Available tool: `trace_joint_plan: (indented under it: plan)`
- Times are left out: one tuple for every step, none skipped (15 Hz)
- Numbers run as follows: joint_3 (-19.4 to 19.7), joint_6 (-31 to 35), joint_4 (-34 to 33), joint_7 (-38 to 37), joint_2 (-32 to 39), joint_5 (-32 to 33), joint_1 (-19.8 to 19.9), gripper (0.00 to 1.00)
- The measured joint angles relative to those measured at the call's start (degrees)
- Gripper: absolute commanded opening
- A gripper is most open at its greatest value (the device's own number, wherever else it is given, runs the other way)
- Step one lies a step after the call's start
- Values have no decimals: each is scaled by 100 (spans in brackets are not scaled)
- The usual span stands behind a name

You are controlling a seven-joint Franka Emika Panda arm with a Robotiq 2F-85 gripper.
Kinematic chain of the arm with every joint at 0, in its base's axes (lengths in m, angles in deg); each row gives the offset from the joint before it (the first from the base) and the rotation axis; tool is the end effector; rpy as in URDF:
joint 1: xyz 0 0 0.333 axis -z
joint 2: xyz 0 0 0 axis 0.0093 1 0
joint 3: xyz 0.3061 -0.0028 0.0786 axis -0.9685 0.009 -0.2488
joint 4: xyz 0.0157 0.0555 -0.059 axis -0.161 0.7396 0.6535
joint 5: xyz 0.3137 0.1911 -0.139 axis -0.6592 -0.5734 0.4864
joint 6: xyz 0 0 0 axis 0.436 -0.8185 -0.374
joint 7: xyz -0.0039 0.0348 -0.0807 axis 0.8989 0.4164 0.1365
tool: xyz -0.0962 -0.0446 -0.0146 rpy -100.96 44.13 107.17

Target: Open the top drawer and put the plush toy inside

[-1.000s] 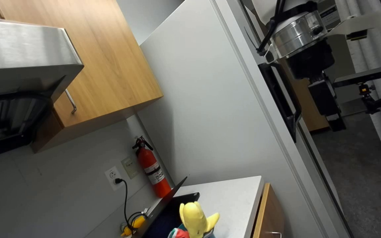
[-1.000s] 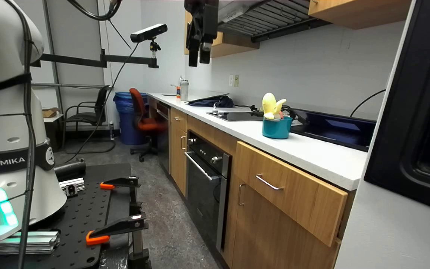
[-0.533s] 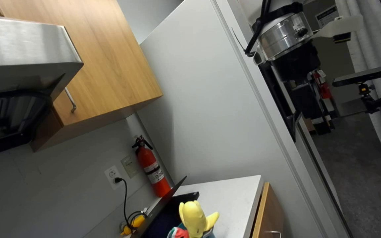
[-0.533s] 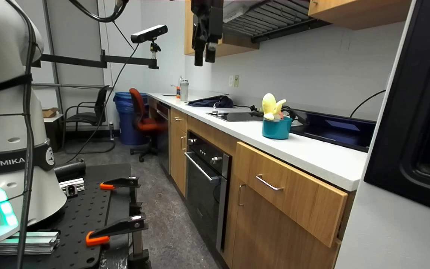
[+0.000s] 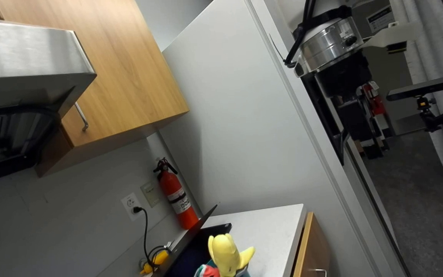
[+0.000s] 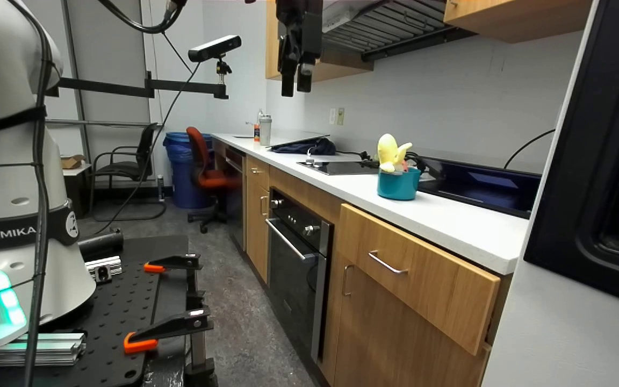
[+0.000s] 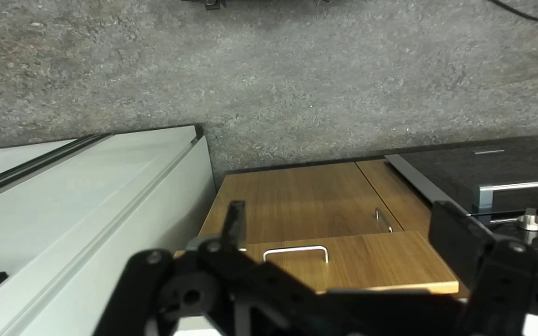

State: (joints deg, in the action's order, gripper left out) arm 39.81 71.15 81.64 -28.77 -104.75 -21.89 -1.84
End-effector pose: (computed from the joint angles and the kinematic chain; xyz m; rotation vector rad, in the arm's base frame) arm 0.3917 0.0264 0.4762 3.0995 -0.0427 -0.0069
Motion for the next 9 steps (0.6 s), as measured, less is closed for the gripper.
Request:
trace_joint_plan:
  plan:
    - [11,126,0,-6,57,0,7,100]
    - [13,270,0,-16,127,0,9,100]
    - [11,417,-1,-19,205,0,9,100]
    - [4,573,-3,-20,291,0,9,100]
    - [-2,718,-7,-20,378,0,8,100]
    - [0,847,-18,-21,472,0,9,100]
    - [4,952,-30,-22,566,0,9,100]
    - [13,1034,-47,-23,665,0,9,100]
    - [25,1089,-72,-25,766,-3,11,100]
